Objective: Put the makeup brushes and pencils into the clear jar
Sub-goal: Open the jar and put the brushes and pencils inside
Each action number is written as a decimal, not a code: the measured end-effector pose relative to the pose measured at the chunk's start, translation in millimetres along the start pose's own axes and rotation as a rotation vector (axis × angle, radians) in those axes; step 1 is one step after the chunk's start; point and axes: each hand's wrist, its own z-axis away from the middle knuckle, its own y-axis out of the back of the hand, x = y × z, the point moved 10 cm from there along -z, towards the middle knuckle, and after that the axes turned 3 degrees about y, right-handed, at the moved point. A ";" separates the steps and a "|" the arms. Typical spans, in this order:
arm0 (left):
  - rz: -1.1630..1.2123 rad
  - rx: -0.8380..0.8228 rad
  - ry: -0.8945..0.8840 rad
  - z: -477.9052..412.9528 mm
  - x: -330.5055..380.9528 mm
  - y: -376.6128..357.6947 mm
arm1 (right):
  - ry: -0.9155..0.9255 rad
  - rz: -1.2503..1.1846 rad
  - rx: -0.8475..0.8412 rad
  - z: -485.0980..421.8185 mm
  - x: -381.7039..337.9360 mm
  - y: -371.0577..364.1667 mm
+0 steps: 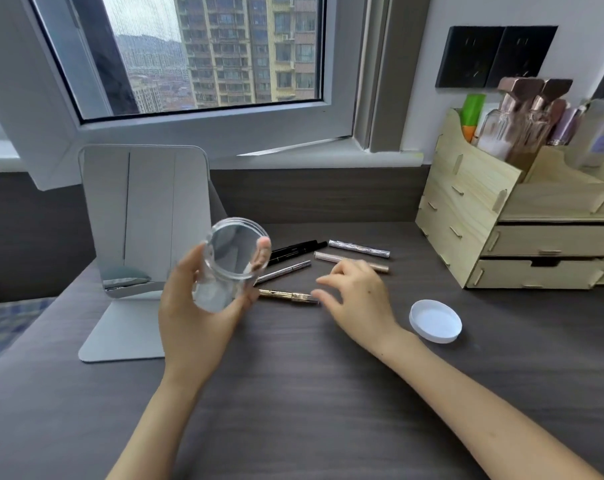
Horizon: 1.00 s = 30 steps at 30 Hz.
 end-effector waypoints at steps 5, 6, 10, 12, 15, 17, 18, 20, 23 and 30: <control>0.134 0.015 0.079 -0.8 -3.2 5.4 | 0.032 0.010 -0.155 0.2 -5.1 -33.4; 0.140 0.018 0.076 -1.2 -2.6 6.3 | 0.039 0.004 -0.155 -2.2 -8.4 -36.1; 0.129 0.044 0.071 -2.5 -3.5 10.5 | 0.032 -0.017 -0.162 -9.4 -15.8 -47.9; 0.114 0.052 0.072 -2.5 -4.3 10.9 | 0.022 -0.032 -0.156 -9.0 -15.3 -49.4; 0.107 0.058 0.073 -2.3 -7.5 10.5 | -0.023 -0.101 -0.119 -4.4 -7.5 -38.2; 0.083 0.069 0.069 -2.2 -9.3 10.5 | -0.093 -0.216 -0.059 0.5 2.5 -18.3; 0.059 0.079 0.061 -1.8 -9.2 10.7 | -0.131 -0.271 -0.034 3.9 7.1 -7.0; 0.005 0.092 0.033 -0.9 -6.0 9.8 | -0.177 -0.368 0.003 12.9 12.1 16.1; -0.088 0.105 -0.061 0.8 6.9 7.9 | -0.172 -0.433 0.059 28.1 8.7 53.2; -0.307 0.008 -0.352 11.6 33.1 -11.1 | 0.143 -0.016 0.103 33.0 -55.4 110.5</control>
